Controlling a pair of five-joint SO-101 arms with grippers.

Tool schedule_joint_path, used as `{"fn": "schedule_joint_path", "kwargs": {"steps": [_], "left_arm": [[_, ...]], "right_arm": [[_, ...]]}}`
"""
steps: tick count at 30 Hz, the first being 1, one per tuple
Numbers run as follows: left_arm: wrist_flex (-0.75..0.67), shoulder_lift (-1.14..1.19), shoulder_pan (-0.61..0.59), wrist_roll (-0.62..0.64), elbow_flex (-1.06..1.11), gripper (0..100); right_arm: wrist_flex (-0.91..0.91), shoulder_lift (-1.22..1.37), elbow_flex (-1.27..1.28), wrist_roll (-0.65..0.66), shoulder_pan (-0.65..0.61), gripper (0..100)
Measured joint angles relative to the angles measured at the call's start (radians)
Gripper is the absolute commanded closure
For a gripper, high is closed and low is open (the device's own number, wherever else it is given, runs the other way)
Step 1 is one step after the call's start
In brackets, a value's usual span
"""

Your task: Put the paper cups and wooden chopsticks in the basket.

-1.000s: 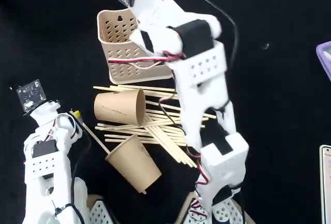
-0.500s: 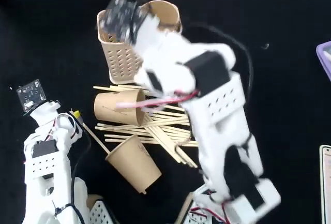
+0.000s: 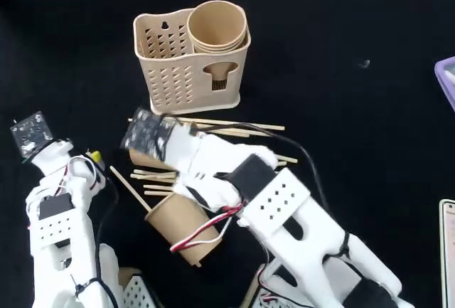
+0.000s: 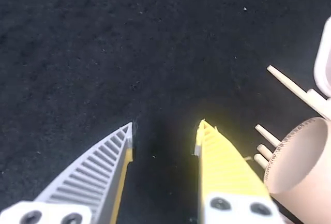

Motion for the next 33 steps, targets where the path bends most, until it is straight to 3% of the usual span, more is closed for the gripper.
{"fn": "schedule_joint_path", "kwargs": {"steps": [6, 14, 33], "left_arm": [[-0.003, 0.000, 0.002, 0.000, 0.000, 80], [-0.003, 0.000, 0.002, 0.000, 0.000, 80], [-0.003, 0.000, 0.002, 0.000, 0.000, 80]], "right_arm": [[-0.209, 0.069, 0.032, -0.232, -0.003, 83.5], [-0.226, 0.106, 0.044, -0.394, 0.029, 83.5], [-0.184, 0.109, 0.068, -0.420, 0.064, 83.0]]}}
